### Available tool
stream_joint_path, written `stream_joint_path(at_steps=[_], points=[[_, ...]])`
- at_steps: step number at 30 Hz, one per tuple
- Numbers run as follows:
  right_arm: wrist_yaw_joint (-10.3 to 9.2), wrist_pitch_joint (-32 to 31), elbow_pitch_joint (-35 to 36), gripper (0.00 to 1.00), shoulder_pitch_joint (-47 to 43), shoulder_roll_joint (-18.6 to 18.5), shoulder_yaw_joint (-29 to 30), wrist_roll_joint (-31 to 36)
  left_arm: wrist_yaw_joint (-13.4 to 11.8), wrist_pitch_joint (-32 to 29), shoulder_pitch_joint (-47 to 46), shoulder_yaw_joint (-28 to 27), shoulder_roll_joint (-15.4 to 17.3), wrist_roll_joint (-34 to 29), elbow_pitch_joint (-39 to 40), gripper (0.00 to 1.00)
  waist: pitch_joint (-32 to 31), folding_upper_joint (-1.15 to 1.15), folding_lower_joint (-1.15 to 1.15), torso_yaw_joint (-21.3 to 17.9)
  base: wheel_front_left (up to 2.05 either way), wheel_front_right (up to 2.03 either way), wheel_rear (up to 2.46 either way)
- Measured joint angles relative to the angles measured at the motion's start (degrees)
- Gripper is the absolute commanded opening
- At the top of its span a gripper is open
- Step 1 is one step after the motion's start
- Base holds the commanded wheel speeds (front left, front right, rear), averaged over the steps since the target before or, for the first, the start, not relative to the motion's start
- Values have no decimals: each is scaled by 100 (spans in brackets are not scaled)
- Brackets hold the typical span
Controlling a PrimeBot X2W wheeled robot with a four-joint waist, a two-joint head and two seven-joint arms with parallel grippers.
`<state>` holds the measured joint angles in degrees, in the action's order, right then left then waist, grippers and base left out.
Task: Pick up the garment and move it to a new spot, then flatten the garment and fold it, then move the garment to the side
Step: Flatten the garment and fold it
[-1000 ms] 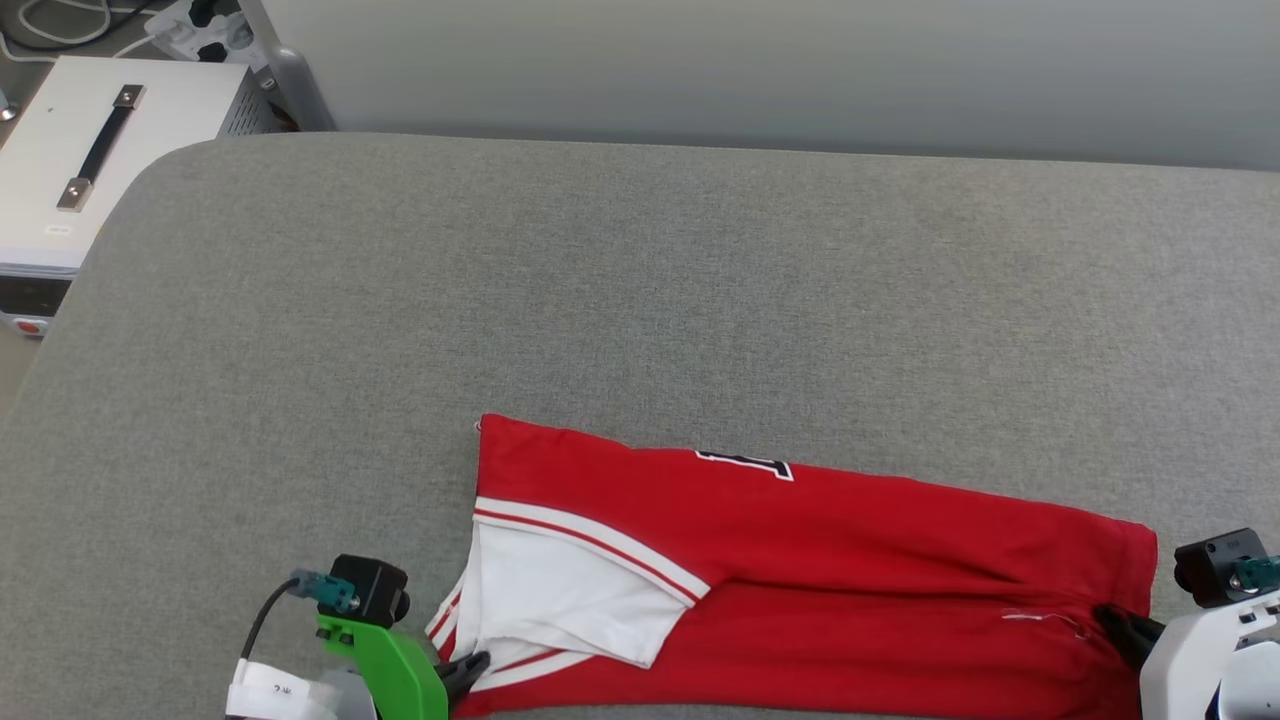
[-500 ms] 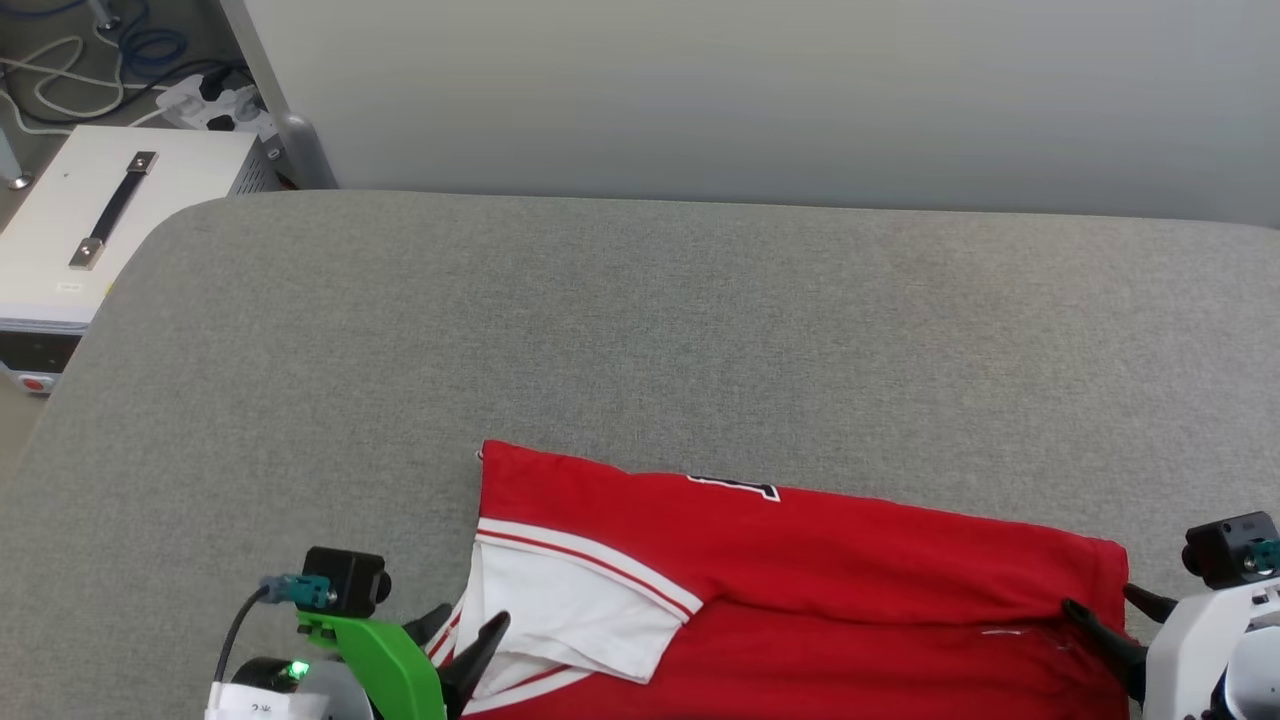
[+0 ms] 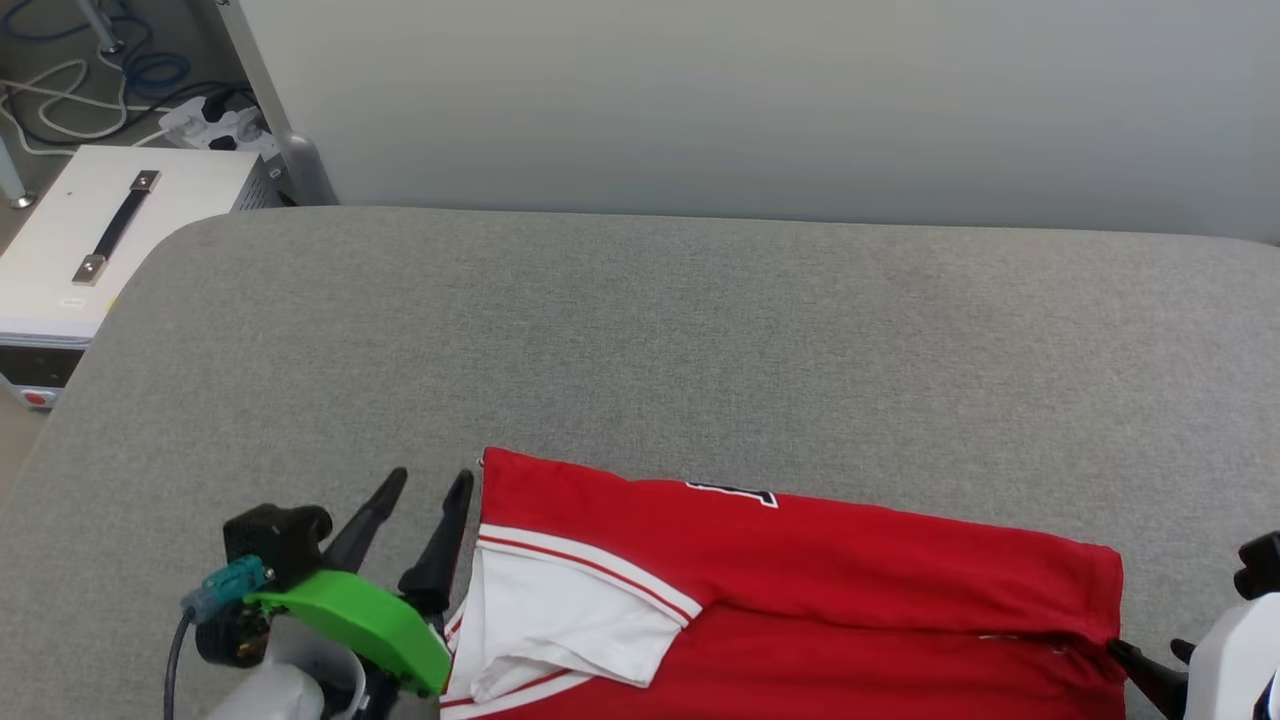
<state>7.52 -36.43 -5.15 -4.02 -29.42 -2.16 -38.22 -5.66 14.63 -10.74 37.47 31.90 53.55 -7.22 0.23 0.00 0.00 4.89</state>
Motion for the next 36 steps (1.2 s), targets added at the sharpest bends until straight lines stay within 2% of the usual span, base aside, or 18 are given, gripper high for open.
stream_joint_path(at_steps=[3,5,9,13,19,26,36], points=[[0,-248,21,100,-65,325,399,301,-27,4,158,-734,-321,-692,254,100,59,0,0,28,0,0,0],[0,-376,70,100,-65,522,606,458,73,4,290,-1232,-559,-1212,450,100,116,0,0,48,0,0,0],[0,-512,120,100,-52,970,1013,566,435,4,581,-2204,-1101,-2028,730,100,255,0,0,102,0,0,0],[0,-591,114,100,-32,1204,1250,827,899,4,812,-2609,-1396,-2597,627,100,390,0,0,147,0,0,0],[0,-680,-82,100,118,1470,1475,1098,1245,4,867,-2997,-1816,-3094,365,100,611,0,0,220,0,0,0],[0,-778,-269,100,197,1552,1454,1149,1284,4,855,-3030,-1968,-3183,220,100,763,0,0,317,0,0,0],[-46,-666,-382,100,332,1680,938,918,1298,4,839,-2944,-1965,-3163,181,100,778,0,0,362,0,0,0]])
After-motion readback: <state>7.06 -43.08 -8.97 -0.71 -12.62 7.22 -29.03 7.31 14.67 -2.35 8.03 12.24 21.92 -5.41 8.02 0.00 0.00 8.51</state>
